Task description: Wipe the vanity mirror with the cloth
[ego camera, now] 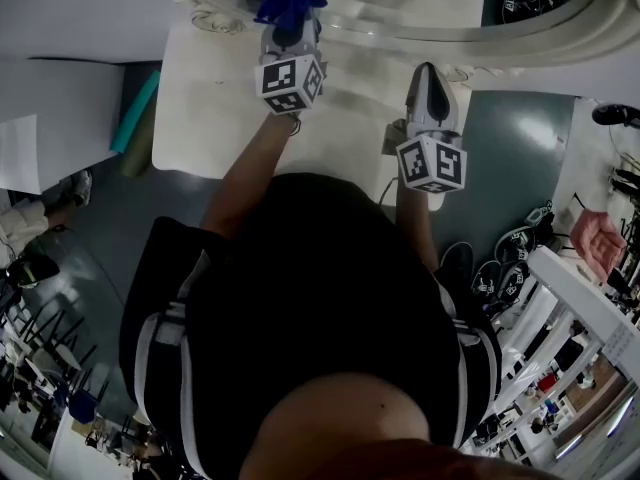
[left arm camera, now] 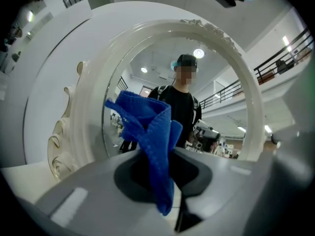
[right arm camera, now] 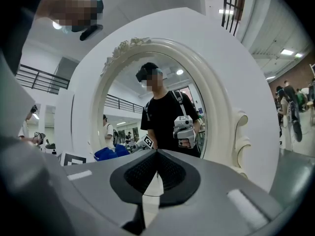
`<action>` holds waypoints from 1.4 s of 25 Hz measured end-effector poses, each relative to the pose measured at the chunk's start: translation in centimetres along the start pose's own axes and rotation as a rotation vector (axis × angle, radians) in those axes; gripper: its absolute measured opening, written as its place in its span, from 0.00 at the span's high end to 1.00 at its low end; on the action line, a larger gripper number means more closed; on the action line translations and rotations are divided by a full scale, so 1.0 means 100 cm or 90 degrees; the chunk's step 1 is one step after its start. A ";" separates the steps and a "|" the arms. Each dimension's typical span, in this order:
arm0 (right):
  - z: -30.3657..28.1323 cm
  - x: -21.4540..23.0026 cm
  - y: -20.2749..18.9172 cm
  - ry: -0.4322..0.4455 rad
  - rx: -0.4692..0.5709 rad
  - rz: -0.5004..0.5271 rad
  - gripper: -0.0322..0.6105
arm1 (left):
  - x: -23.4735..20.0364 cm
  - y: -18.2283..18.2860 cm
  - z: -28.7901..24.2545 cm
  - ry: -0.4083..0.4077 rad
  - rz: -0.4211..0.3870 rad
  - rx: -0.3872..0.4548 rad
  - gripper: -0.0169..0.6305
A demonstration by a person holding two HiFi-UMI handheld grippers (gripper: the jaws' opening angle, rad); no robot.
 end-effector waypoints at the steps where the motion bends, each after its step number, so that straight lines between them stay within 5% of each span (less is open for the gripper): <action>1: 0.002 0.003 0.001 -0.002 0.001 0.001 0.95 | 0.005 -0.003 0.000 0.000 0.003 0.002 0.88; 11: 0.017 0.037 0.002 -0.022 -0.001 0.001 0.95 | 0.038 -0.031 -0.005 -0.006 0.054 -0.012 0.88; 20: 0.032 0.061 0.004 -0.038 0.015 -0.001 0.95 | 0.105 -0.072 -0.014 -0.070 0.105 -0.067 0.88; 35: 0.066 0.097 0.009 -0.095 0.030 -0.005 0.95 | 0.179 -0.096 -0.020 -0.156 0.115 -0.121 0.88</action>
Point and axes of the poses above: the fingertips, and each gripper's own axes: z backward along the fingers, x to its right, y out of its top, the point moved 1 cm from there along z, backward along the fingers, and after that the axes turned 8 degrees about z, right-handed, at the moved point
